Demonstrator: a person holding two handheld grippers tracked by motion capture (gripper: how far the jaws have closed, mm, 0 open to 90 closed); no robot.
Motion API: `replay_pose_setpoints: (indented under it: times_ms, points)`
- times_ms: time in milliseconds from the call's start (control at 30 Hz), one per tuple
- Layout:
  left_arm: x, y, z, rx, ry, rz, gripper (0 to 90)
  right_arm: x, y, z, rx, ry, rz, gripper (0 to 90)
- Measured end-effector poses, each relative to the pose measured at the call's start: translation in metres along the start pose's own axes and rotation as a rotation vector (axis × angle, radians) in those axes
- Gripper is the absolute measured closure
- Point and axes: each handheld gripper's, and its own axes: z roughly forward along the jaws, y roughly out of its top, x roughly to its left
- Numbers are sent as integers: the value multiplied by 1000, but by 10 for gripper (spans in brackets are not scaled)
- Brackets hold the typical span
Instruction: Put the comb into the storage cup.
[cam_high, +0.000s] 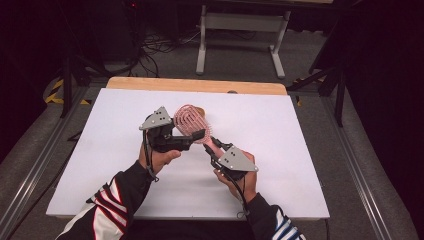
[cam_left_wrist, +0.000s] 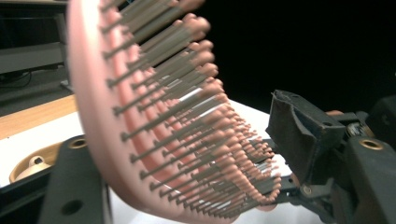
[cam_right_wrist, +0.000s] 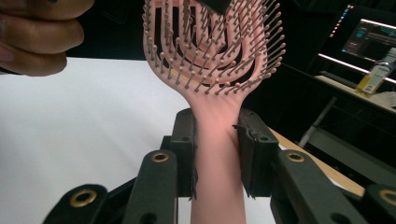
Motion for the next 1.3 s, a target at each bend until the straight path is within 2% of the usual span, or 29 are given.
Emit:
replay_pose_setpoints:
  times_ms: [167,233,367,433,467,567,667,800,833,900,1000,1200,1300]
  points:
    - [7,2,2,-28,-31,-34,528,0,0,1,13,-40,-20,697]
    - [7,3,3,-36,-44,-45,562,-1,-1,2,28,-43,-2,696]
    - [3,6,7,-58,-60,-27,621,-2,0,2,40,-51,19,683]
    - [0,8,9,-55,-35,-10,629,-3,1,1,35,-51,30,674]
    - [-1,9,10,-56,-22,-5,630,-5,1,1,32,-48,30,699]
    - [-1,10,12,-57,-16,4,631,-9,2,-4,15,-55,45,679]
    - [1,13,14,-63,17,24,631,-11,3,-6,8,-49,52,655]
    - [5,13,15,-58,28,26,631,-13,4,-9,-12,-46,58,604]
    - [5,13,15,-56,34,21,631,-13,6,-11,-28,-45,59,532]
    - [8,14,15,-57,42,21,631,-13,6,-12,-35,-47,61,514]
    - [11,17,14,-57,56,29,631,-14,5,-16,-36,-29,71,421]
    - [13,24,11,-68,72,42,631,-16,2,-26,-31,-26,63,334]
    - [14,27,9,-65,84,52,631,-16,-4,-32,-20,-20,60,318]
